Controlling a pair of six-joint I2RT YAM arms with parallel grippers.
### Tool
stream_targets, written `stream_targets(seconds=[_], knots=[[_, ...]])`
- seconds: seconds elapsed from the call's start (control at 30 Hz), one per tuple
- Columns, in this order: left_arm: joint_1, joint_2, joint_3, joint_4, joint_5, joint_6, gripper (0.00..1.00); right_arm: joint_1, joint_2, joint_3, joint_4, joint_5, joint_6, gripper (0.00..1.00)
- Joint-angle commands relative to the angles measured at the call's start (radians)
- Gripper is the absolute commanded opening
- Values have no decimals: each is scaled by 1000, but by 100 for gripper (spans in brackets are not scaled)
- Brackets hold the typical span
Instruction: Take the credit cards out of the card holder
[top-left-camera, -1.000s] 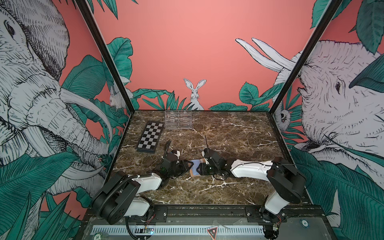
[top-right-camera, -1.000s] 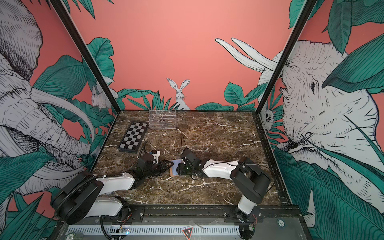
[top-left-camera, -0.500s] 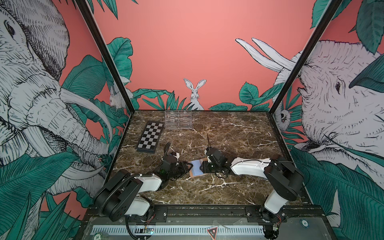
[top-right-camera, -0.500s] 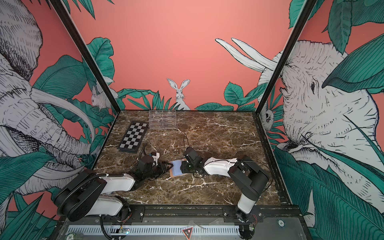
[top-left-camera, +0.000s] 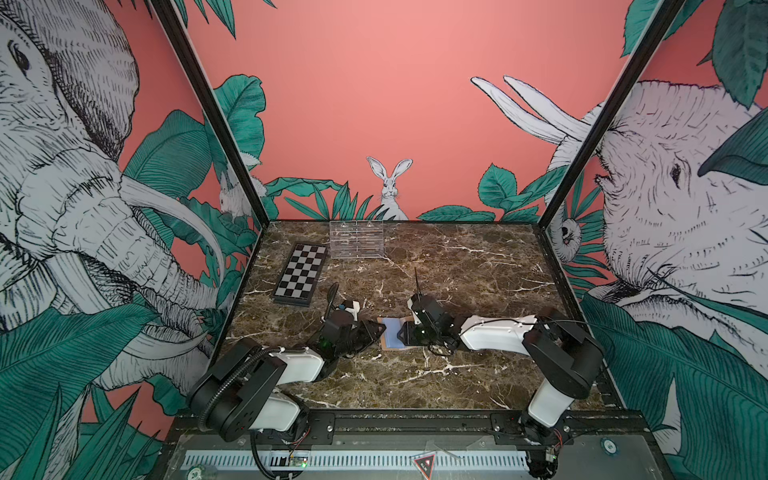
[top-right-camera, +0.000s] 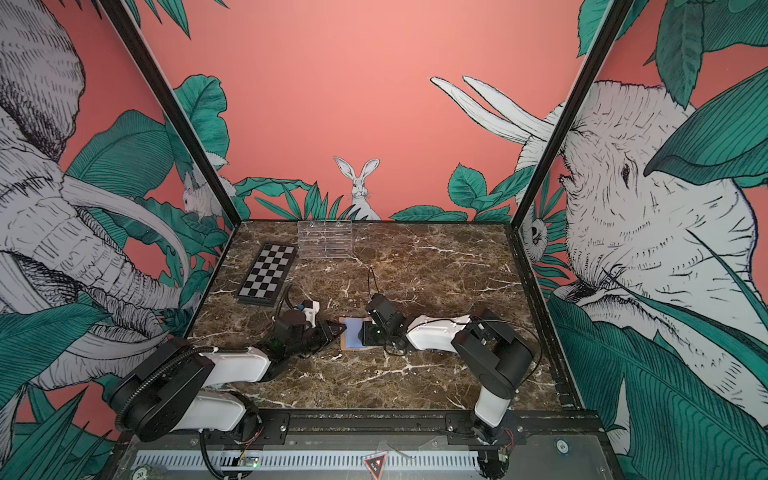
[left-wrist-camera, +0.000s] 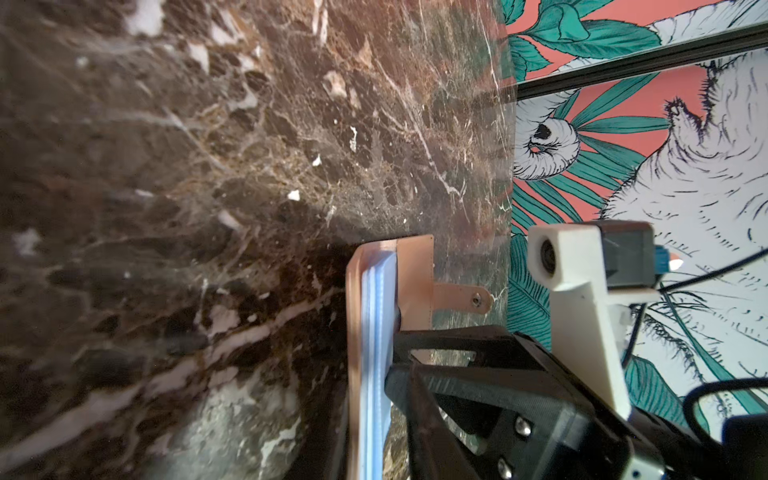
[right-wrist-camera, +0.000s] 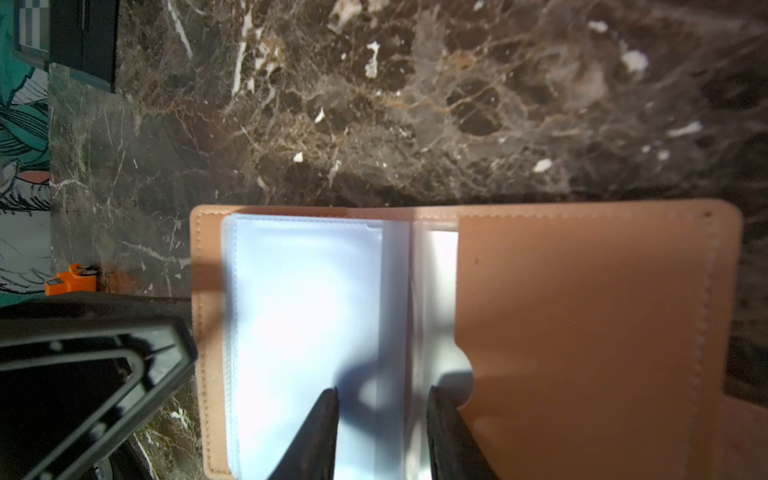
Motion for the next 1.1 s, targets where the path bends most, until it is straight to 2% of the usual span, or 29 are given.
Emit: stream_targets(seconds=[0.0,0.3,0.4,0.47,0.63,0.73,0.9,1.07], knots=[[-3,4,-15,25,-4,10,18,-2,20,-19,-3,-9,5,36],[-3,-3,-14,22,-6,18,0,-1,15,-21,-4,-11,4,36],[-3,-7,-14,24,-5,19,0,-1,-11,-25,-6,-8,-6,37],[-3,-13,-12,16,-6,23,0,-1,-48,-27,-21,8,-20,43],[-3,-24,-9,12,2,31,0,0,-108,6,-95,35,-53,75],[-3,-34,-9,5,-3,34,0,7,-108,41,-149,52,-68,89],[-3,-55,-12,-6,-9,38,0,34,-72,123,-260,92,-105,97],[-3,-65,-13,-20,-6,41,0,58,-34,170,-278,94,-117,98]])
